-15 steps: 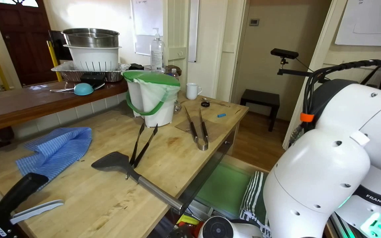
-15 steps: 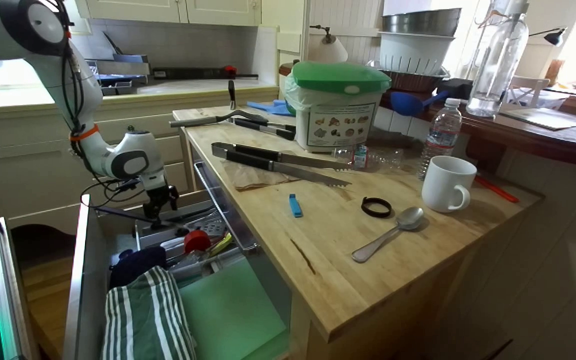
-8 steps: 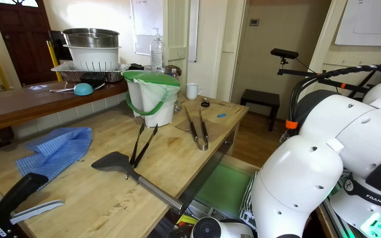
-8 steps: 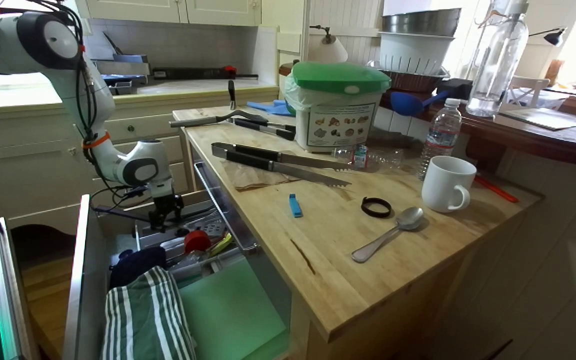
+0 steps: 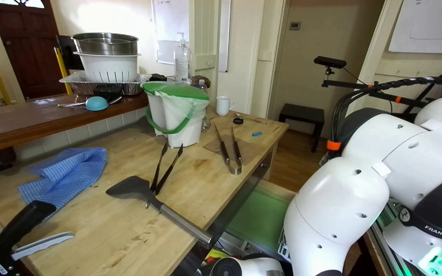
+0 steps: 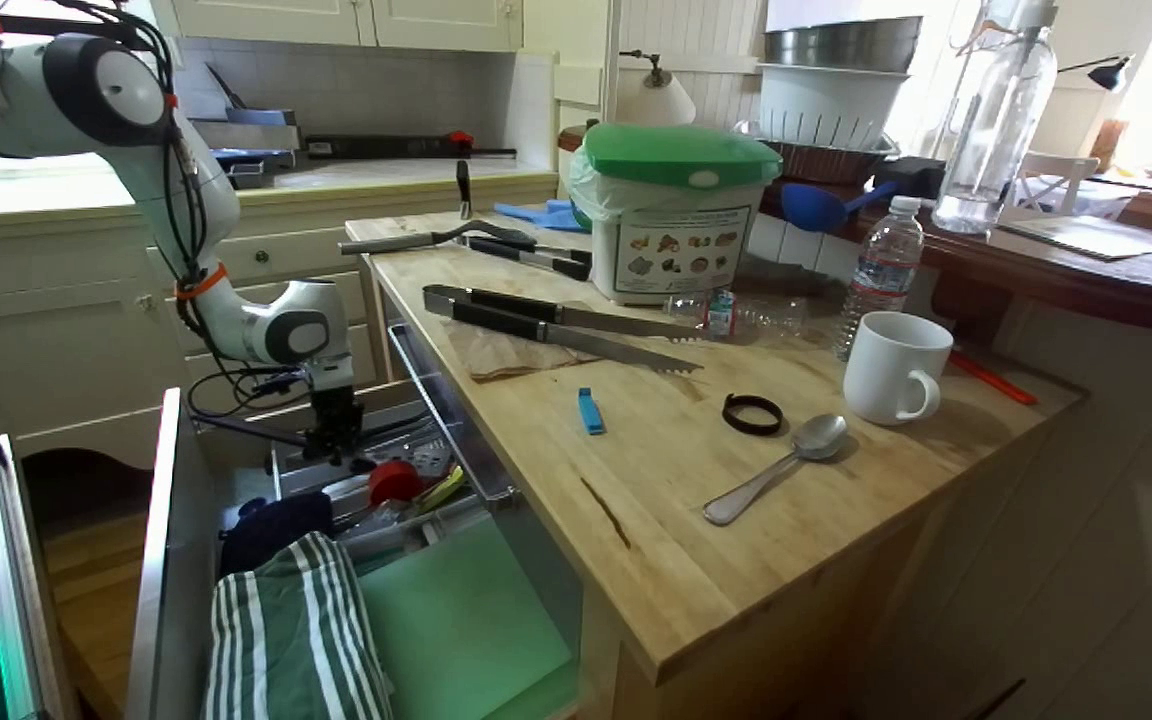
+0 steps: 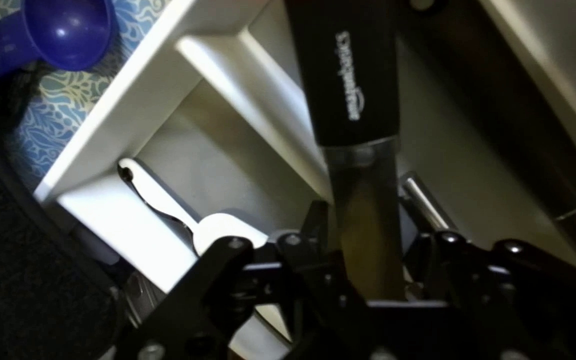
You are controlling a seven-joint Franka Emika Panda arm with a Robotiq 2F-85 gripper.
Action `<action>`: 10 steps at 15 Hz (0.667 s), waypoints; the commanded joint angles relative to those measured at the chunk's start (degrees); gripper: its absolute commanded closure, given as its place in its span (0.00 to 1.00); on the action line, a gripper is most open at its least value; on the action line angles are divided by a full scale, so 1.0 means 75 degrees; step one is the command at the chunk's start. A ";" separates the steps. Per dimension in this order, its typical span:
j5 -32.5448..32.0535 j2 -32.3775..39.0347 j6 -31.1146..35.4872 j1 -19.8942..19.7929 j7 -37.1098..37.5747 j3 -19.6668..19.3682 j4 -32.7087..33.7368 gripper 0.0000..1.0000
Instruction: Take the spatula out of the drawer
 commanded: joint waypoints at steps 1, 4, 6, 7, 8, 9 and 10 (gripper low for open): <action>-0.0265 -0.0052 0.0191 -0.0024 0.0371 0.0088 -0.0040 0.88; -0.0137 -0.0462 0.0868 -0.0117 0.0297 0.0256 -0.0728 0.92; 0.0042 -0.0802 0.1743 -0.0304 0.0127 0.0465 -0.1414 0.93; 0.0127 -0.0911 0.2232 -0.0395 0.0048 0.0572 -0.1709 0.93; 0.0214 -0.1022 0.2734 -0.0518 -0.0048 0.0704 -0.2022 0.92; 0.0293 -0.1125 0.3235 -0.0632 -0.0154 0.0832 -0.2282 0.93; 0.0367 -0.1202 0.3689 -0.0733 -0.0266 0.0966 -0.2472 0.93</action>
